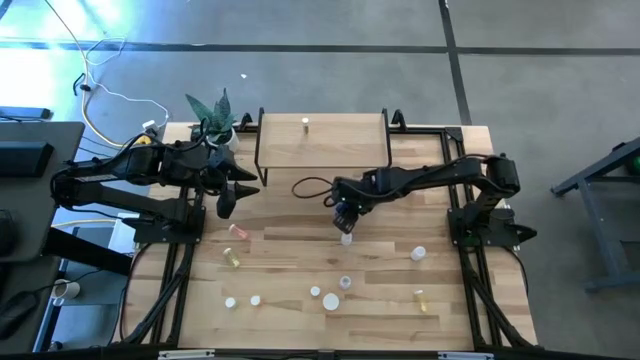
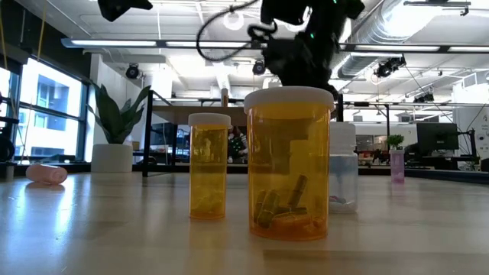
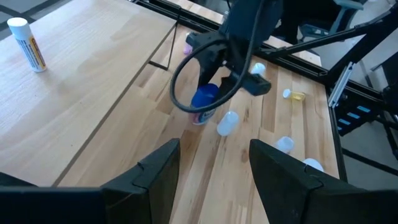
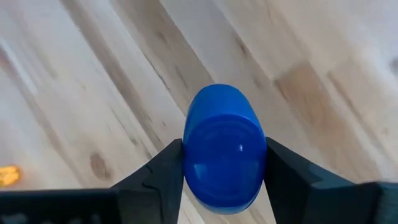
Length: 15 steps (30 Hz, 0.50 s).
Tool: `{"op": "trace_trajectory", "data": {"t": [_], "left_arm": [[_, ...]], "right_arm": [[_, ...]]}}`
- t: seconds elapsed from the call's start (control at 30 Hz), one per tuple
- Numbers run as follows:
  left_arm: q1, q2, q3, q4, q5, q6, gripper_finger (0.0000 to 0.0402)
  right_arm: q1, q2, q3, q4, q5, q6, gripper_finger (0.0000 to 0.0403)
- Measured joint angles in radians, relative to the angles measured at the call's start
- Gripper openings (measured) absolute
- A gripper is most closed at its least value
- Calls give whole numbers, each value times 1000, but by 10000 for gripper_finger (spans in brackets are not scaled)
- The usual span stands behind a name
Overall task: Pick and place medicine bottles onto shelf by color
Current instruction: Put the blue pill bottle on the shelf
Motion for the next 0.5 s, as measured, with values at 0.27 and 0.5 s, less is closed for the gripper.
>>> {"op": "trace_trajectory", "data": {"t": [0.27,0.5], "left_arm": [[0,0,0,0,0,0,184],[0,0,0,0,0,0,184]], "right_arm": [[-20,0,166,-152,-4,-112,165],[-68,0,302,-208,-8,-266,166]]}}
